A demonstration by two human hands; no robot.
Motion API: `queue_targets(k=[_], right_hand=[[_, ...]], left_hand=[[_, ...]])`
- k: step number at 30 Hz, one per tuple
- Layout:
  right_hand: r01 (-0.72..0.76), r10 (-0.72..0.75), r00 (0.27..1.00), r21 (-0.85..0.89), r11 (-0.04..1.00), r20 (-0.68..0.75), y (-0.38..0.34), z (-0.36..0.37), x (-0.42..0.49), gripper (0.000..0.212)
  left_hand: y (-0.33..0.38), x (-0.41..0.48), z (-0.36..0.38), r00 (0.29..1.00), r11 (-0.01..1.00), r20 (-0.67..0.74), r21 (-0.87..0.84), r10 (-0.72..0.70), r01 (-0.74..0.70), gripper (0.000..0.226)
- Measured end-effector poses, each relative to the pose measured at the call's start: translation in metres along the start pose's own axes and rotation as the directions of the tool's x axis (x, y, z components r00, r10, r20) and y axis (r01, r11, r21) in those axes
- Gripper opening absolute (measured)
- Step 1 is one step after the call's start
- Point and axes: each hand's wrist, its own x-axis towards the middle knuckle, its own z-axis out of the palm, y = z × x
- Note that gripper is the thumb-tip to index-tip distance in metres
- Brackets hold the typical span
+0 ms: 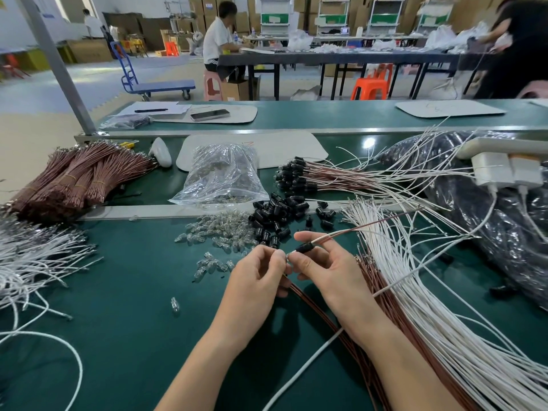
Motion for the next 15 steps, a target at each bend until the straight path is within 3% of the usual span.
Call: queue_targets(k=[15], right_hand=[[-0.063, 0.067, 0.998, 0.218, 0.974, -0.012, -0.0015, -0.0007, -0.0001, 0.023]], left_hand=[[0.0027, -0.0043, 0.0017, 0.992, 0.989, 0.051, 0.097, 0.111, -0.116, 0.018]])
